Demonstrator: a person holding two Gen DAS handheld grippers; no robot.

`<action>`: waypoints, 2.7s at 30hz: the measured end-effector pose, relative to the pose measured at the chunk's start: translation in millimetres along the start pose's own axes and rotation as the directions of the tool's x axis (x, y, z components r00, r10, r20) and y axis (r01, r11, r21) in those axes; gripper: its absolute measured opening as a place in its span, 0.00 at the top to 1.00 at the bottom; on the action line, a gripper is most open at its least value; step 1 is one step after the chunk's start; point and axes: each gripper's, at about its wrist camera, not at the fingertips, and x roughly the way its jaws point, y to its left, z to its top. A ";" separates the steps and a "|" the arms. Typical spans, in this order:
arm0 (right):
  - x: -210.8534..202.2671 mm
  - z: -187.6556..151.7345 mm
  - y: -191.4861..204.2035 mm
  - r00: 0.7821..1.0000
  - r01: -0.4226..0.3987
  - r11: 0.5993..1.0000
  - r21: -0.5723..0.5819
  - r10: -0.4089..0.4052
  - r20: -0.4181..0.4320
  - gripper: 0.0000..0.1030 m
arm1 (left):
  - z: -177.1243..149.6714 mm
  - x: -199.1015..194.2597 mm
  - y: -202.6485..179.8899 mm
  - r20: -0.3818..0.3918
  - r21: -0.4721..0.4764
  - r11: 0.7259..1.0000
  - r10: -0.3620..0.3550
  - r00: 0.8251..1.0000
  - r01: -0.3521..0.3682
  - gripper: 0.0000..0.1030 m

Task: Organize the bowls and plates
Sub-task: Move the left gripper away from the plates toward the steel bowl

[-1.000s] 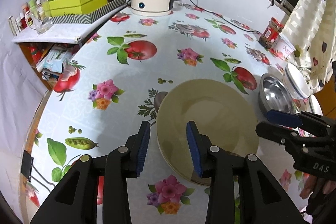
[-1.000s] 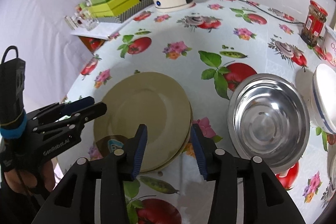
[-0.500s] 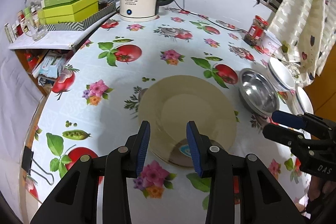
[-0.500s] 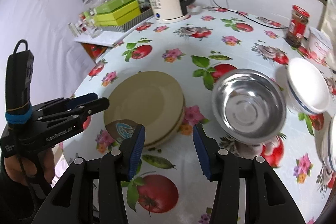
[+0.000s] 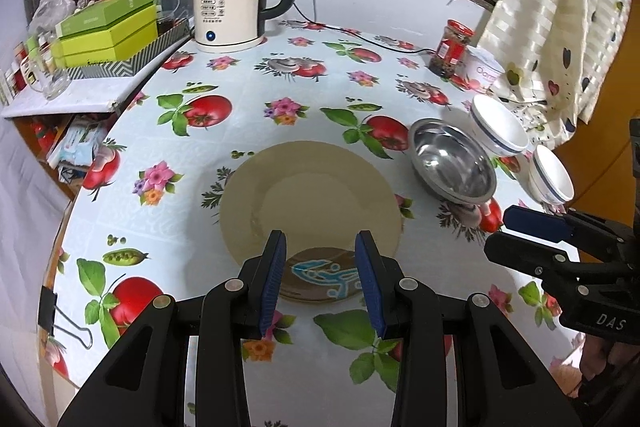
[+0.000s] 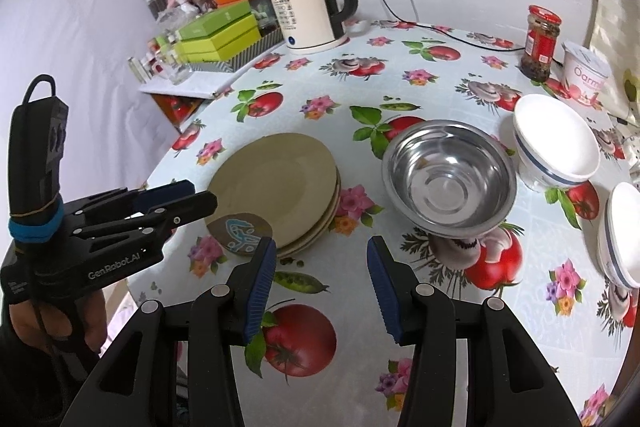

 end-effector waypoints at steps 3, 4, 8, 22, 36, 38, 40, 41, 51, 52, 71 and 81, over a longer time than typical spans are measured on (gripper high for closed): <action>-2.8 -1.1 -4.0 1.000 0.007 1.000 0.011 -0.007 0.007 0.54 | 1.3 1.0 -3.8 -0.003 0.008 1.000 -0.009 1.000 0.009 0.64; -3.8 -1.7 -5.5 1.000 0.008 1.000 0.015 -0.009 0.009 0.54 | 1.7 1.7 -5.6 -0.004 0.012 1.000 -0.013 1.000 0.013 0.64; -6.3 -1.5 -14.4 1.000 0.019 0.999 0.038 -0.020 0.018 0.54 | 5.1 6.1 -12.5 -0.014 0.028 0.999 -0.031 0.999 0.031 0.64; -9.4 6.9 -80.3 0.990 0.126 0.972 0.200 -0.135 0.031 0.60 | 35.5 32.0 -29.4 -0.033 0.059 0.995 -0.081 0.996 0.083 0.64; 24.1 13.5 -126.4 0.985 0.172 0.938 0.302 -0.170 -0.031 0.71 | 48.0 50.8 -37.2 -0.048 0.059 0.993 -0.095 0.994 0.098 0.64; 29.3 14.9 -129.7 0.985 0.173 0.936 0.306 -0.169 -0.039 0.71 | 47.3 52.8 -37.6 -0.053 0.054 0.993 -0.099 0.994 0.102 0.64; 35.1 15.6 -133.3 0.985 0.174 0.933 0.314 -0.167 -0.051 0.72 | 46.6 55.1 -38.1 -0.059 0.053 0.993 -0.101 0.993 0.105 0.64; 37.9 15.9 -134.8 0.984 0.177 0.932 0.316 -0.167 -0.058 0.72 | 46.5 55.8 -38.6 -0.061 0.054 0.993 -0.102 0.993 0.105 0.64; 46.1 14.3 -147.4 0.990 0.137 0.920 0.366 -0.117 -0.075 0.84 | 47.7 62.2 -39.4 -0.076 0.055 0.993 -0.099 0.992 0.103 0.64; 45.5 13.7 -147.6 0.990 0.135 0.920 0.367 -0.115 -0.076 0.86 | 47.4 62.6 -40.3 -0.077 0.056 0.993 -0.100 0.992 0.105 0.64; 3.5 -29.8 -148.1 0.985 0.162 0.907 0.388 -0.126 -0.116 0.88 | 44.4 54.1 -69.5 -0.087 0.127 0.981 -0.137 0.987 0.147 0.64; -14.4 -31.0 -146.0 0.985 0.174 0.906 0.385 -0.155 -0.081 0.71 | 48.0 48.4 -80.5 -0.082 0.151 0.977 -0.142 0.986 0.153 0.64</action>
